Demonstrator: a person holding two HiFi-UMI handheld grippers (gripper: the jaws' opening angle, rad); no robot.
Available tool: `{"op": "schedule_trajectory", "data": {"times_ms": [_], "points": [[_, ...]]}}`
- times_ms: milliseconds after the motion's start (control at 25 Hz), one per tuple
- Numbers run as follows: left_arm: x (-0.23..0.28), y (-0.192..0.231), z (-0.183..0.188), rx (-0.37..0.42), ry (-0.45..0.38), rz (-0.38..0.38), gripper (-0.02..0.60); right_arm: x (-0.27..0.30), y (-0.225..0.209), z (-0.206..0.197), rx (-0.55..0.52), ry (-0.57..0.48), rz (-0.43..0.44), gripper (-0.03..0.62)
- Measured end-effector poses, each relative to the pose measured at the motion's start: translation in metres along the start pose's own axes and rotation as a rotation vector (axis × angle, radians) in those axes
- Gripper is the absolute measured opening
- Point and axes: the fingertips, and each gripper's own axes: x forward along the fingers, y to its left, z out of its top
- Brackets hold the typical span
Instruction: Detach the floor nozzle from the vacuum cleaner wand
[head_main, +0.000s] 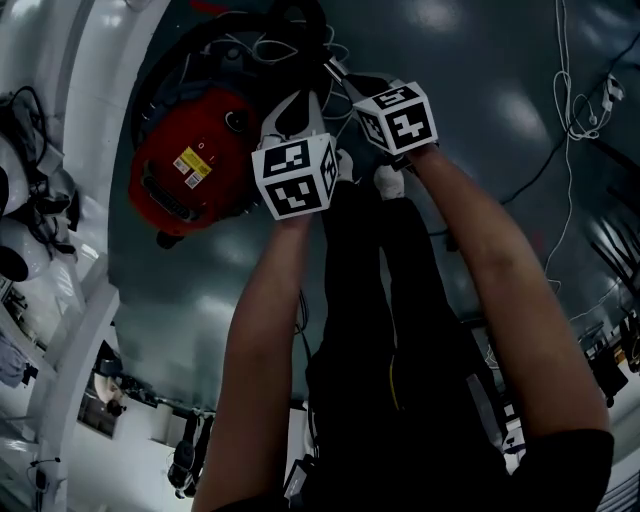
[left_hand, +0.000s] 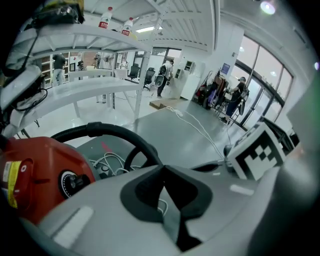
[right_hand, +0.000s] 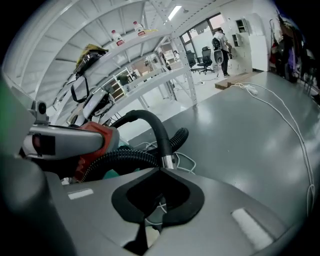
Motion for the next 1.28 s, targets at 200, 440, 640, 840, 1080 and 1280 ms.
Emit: {"op": "schedule_trajectory", "data": {"times_ms": [200,440,640,840,1080,1280], "points": [[0.009,0.002,0.009,0.038,-0.021,-0.026,0.008,0.014,-0.005,-0.006,-0.035,0.027,0.015,0.071],[0.028,0.004,0.010,0.060,-0.014,-0.040,0.008,0.032,-0.012,-0.011,-0.103,0.075,0.030,0.100],[0.033,0.000,0.011,0.082,-0.016,-0.063,0.008,0.044,-0.016,-0.016,-0.162,0.112,0.054,0.137],[0.034,0.003,0.009,0.044,-0.011,-0.087,0.008,0.057,-0.020,-0.026,-0.184,0.142,0.085,0.163],[0.034,0.002,0.004,0.065,-0.013,-0.106,0.008,0.070,-0.015,-0.029,-0.242,0.166,0.133,0.169],[0.035,0.001,0.003,0.070,-0.007,-0.116,0.008,0.074,-0.016,-0.032,-0.219,0.204,0.182,0.167]]}}
